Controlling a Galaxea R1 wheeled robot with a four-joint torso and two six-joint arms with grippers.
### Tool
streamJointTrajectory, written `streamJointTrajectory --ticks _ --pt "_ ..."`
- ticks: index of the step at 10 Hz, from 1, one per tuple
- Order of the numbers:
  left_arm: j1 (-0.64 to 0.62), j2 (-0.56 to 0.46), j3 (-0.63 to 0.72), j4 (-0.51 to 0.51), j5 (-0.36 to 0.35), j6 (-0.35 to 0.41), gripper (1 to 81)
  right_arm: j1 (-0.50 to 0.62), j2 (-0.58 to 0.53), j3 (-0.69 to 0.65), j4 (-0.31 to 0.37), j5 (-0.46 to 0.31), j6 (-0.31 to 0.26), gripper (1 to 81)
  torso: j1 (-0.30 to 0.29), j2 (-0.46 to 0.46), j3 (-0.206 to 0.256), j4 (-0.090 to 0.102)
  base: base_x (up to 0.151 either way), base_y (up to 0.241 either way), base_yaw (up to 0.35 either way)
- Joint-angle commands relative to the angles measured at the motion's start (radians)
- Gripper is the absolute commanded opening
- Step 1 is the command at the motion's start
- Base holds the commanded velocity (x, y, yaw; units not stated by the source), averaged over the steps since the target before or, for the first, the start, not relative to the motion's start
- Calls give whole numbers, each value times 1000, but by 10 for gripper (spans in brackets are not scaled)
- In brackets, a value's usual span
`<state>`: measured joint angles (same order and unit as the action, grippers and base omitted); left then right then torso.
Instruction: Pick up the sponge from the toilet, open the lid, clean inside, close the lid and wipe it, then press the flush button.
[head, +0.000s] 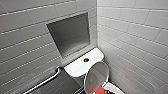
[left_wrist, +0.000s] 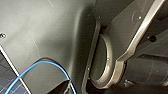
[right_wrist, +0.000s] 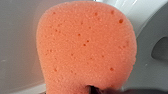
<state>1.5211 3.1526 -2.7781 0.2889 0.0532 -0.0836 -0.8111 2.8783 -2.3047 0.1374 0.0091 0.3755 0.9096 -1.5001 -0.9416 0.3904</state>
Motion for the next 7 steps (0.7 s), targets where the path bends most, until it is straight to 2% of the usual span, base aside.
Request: streamJointTrajectory --ticks 1,7 --pt "1 0 -2 -1 77 -1 811 40 -98 169 -22 -49 3 10 0 0 0 0 0 0 0" --pt "1 2 -2 1 77 -1 811 -24 -288 340 -19 -37 3 10 0 0 0 0 0 0 0"
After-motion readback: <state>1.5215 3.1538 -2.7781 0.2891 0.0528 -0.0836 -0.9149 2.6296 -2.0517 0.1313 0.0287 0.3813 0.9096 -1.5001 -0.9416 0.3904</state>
